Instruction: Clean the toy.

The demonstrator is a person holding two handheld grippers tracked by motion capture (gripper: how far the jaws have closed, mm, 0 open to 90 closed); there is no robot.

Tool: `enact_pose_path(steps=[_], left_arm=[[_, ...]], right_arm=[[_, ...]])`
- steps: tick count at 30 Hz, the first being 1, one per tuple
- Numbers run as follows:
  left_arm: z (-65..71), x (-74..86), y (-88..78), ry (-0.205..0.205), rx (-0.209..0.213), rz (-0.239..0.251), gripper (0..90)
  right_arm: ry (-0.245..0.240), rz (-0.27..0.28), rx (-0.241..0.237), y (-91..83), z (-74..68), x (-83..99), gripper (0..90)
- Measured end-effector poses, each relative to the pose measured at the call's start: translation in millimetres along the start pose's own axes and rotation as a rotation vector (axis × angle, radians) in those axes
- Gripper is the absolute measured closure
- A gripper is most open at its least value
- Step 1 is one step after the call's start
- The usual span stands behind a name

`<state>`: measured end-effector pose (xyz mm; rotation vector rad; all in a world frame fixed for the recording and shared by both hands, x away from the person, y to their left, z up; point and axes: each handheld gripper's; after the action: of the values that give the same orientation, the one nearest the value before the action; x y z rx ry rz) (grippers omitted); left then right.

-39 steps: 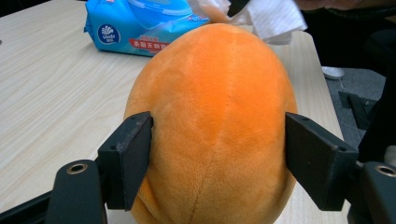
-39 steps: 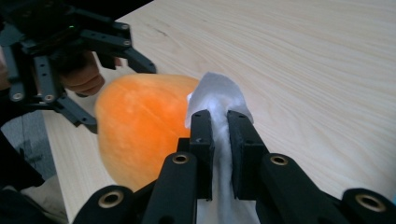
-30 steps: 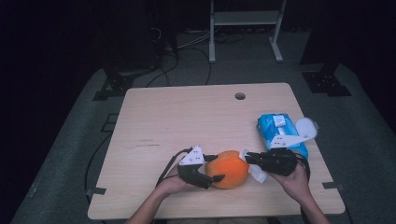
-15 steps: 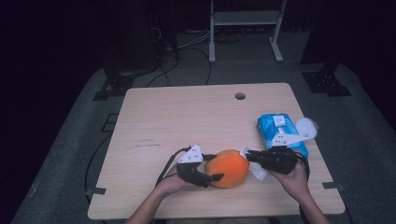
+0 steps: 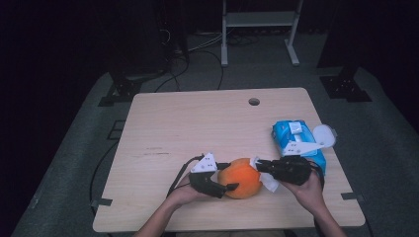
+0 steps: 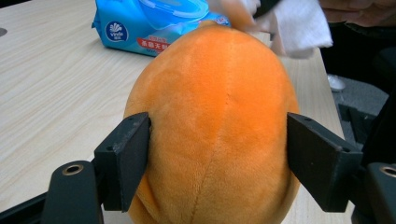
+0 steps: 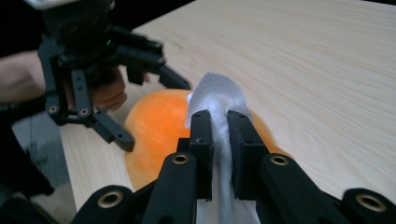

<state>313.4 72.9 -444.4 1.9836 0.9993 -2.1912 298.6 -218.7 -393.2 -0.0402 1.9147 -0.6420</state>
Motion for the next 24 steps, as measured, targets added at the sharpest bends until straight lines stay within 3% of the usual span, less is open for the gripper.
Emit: enact_pose_path(steps=[2,6,8,15,18,21,24], left_arm=[[-1.2,1.7,-1.4,-0.002,0.005,0.002,25.0],[-0.8,2.0,-1.3,-0.003,0.008,0.008,24.6],[0.3,1.1,0.1,0.001,0.005,0.008,24.7],[3.5,-0.7,5.0,-0.011,-0.014,0.021,24.6],[3.6,0.0,5.0,-0.009,-0.015,0.032,22.7],[1.7,-0.1,4.1,0.005,-0.004,0.061,14.3],[-1.0,1.9,3.9,0.022,-0.013,0.052,9.6]], right_arm=[[-0.016,-0.026,0.008,4.9,-1.0,0.8,80.0],[0.008,-0.041,0.053,-1.9,9.9,7.5,80.0],[0.028,-0.027,0.047,-5.2,10.6,8.9,80.1],[-0.056,-0.037,-0.006,16.8,-14.1,-7.2,79.7],[-0.079,-0.047,0.014,19.7,-18.5,-9.4,79.5],[-0.037,-0.038,0.017,13.5,-8.1,-4.1,79.9],[-0.008,-0.029,0.015,8.0,-0.1,0.6,79.9]])
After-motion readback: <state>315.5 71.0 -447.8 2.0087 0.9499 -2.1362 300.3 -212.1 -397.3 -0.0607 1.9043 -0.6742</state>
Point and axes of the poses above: each handheld gripper's, and its own axes: y roughly forward along the jaws, x roughly out of its underside, z roughly to its right, and after that the axes turned 11 degrees about -x, right-handed
